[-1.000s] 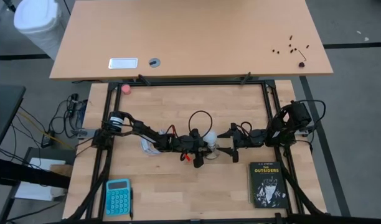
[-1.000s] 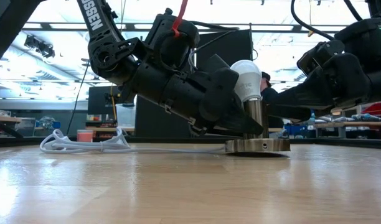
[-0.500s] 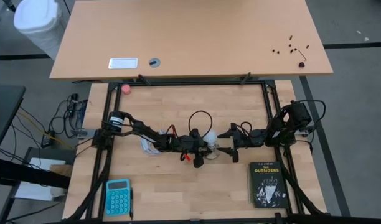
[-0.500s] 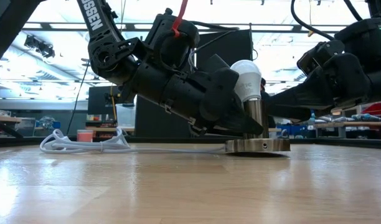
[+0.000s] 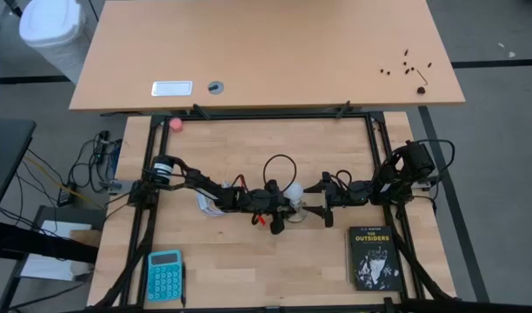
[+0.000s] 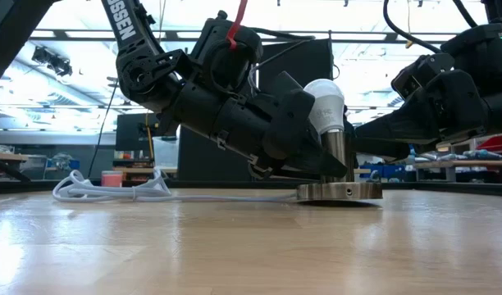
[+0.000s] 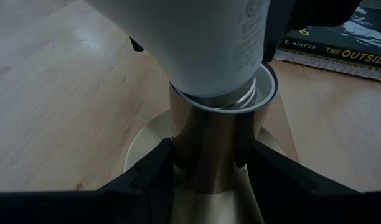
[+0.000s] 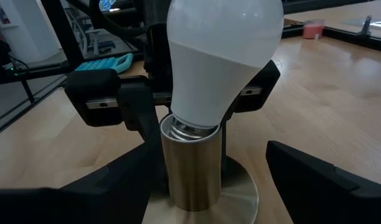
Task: Screw lightbulb
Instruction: Insert the white lightbulb into the silver lamp
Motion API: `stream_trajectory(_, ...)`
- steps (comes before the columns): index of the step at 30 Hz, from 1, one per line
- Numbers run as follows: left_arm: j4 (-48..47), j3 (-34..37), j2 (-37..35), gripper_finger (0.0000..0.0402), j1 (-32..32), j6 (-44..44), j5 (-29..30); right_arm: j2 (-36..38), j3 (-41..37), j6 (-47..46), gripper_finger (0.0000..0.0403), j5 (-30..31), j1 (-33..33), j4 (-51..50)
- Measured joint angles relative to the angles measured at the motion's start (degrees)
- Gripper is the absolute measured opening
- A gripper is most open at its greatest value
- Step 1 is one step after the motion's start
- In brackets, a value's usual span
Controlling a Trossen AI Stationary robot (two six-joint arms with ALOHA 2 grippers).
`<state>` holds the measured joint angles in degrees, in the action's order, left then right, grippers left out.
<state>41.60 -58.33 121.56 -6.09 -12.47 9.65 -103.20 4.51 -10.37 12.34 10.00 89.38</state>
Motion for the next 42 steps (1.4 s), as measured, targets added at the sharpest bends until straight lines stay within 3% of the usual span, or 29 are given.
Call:
stream_trajectory(24, 0.0, 0.0, 0.0, 0.0188, 0.0, 0.0, 0.0, 0.1, 0.0, 0.0, 0.0309, 0.0, 0.0, 0.0)
stream_trajectory(32, -0.1, 0.0, 0.0, 0.0188, 0.0, 0.0, 0.0, 3.6, -0.1, 0.3, 0.0309, 0.0, 0.0, -0.2)
stream_trajectory(42, -0.1, 0.0, 0.0, 0.0188, 0.0, 0.0, 0.0, 3.6, 2.2, 0.2, 0.0315, -1.1, -0.7, -6.1)
